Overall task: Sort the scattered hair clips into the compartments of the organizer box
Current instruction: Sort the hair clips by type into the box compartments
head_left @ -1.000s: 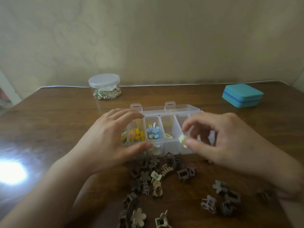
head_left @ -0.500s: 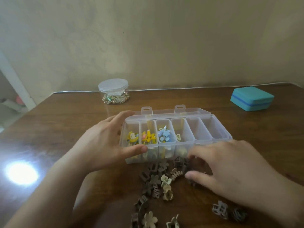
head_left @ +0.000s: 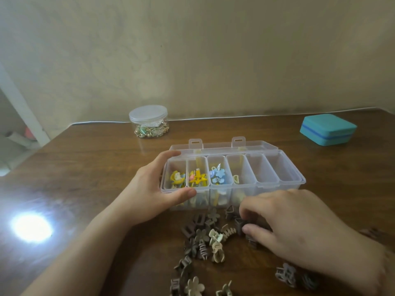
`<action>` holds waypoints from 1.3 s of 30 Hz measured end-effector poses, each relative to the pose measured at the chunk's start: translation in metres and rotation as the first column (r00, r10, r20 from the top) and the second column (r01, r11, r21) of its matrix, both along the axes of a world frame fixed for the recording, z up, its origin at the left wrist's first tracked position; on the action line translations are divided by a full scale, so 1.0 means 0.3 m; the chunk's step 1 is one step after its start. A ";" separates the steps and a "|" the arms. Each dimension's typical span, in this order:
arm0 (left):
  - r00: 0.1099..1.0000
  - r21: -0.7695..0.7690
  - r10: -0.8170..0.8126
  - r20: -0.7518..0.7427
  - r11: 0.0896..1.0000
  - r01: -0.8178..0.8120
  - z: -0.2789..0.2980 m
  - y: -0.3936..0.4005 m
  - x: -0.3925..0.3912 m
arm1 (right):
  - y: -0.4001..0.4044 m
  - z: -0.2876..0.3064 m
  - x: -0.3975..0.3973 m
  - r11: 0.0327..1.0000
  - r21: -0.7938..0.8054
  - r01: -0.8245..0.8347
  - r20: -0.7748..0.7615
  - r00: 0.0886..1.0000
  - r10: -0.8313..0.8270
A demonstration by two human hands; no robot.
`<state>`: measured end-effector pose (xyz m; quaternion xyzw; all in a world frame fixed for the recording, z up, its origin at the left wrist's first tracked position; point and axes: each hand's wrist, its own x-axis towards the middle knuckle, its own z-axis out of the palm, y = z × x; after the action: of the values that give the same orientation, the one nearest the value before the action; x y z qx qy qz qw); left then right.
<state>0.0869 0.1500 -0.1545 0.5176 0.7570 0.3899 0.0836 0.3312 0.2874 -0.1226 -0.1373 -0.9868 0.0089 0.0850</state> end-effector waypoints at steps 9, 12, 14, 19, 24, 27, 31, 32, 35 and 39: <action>0.999 -0.069 -0.004 -0.047 0.998 0.000 0.020 -0.010 -0.004 | 0.020 0.011 0.009 0.997 0.006 -0.079 -0.058 0.995 0.079; 0.996 -0.141 -0.033 -0.087 0.990 0.021 0.048 -0.025 -0.006 | 0.026 0.033 0.007 0.996 -0.048 -0.075 -0.063 0.995 0.072; 0.994 -0.197 -0.038 -0.103 0.980 0.017 0.069 -0.039 -0.013 | 0.035 0.046 0.003 0.991 -0.099 -0.094 -0.100 0.991 0.084; 0.938 -0.280 0.025 -0.345 0.951 -0.128 0.103 -0.073 -0.017 | 0.051 0.075 -0.016 0.935 -0.319 -0.151 -0.427 0.904 0.001; 0.873 -0.201 0.055 -0.485 0.964 -0.173 0.110 -0.060 0.011 | 0.053 0.062 -0.048 0.973 -0.226 -0.039 -0.414 0.908 -0.060; 0.859 -0.128 0.055 -0.509 0.982 -0.138 0.099 -0.041 0.043 | 0.039 0.075 -0.015 0.969 -0.230 -0.092 -0.345 0.938 0.007; 0.895 -0.102 -0.026 -0.444 0.995 -0.021 0.076 -0.011 0.072 | 0.009 0.053 0.011 0.990 -0.088 -0.110 -0.073 0.992 0.104; 0.905 -0.096 -0.029 -0.425 0.995 -0.013 0.073 -0.007 0.070 | 0.003 0.038 0.013 0.988 -0.071 -0.136 -0.065 0.989 0.132; 0.918 -0.077 -0.019 -0.395 0.997 -0.012 0.067 -0.008 0.061 | -0.012 0.014 0.004 0.974 -0.107 -0.201 -0.038 0.979 0.198; 0.926 -0.061 -0.025 -0.376 0.998 0.002 0.064 -0.008 0.055 | -0.010 0.027 0.002 0.958 -0.130 -0.254 -0.011 0.967 0.255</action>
<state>0.1034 0.1478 -0.1351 0.5854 0.7667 0.2599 -0.0451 0.3319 0.2843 -0.1145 -0.0144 -0.9938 0.0840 0.0712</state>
